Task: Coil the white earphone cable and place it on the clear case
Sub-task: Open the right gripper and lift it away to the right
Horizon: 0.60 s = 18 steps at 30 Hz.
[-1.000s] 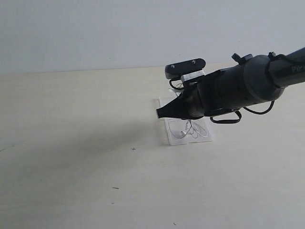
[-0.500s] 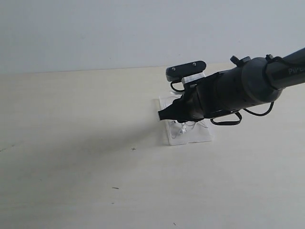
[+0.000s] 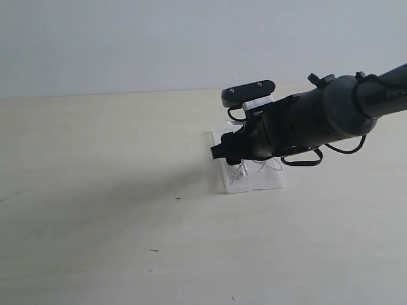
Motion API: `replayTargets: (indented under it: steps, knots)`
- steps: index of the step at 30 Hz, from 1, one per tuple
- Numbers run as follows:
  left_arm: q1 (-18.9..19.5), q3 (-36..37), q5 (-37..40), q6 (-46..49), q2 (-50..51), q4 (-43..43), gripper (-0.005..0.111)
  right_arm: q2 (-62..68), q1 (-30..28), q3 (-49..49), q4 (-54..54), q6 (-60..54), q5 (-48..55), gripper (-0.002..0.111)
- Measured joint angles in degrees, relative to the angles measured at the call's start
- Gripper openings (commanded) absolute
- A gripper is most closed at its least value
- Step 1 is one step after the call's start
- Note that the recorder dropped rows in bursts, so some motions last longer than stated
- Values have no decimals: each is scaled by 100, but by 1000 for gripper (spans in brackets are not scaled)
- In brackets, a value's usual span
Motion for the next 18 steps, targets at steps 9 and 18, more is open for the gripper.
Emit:
replayTargets:
  steps: [9,18]
  knots:
    - [0,96,22,-24,0,0,66,-875,0,9,0,43,-508,71]
    - [0,96,11,-36,0,0,10,-2454,0,847,-9,303,-727,0]
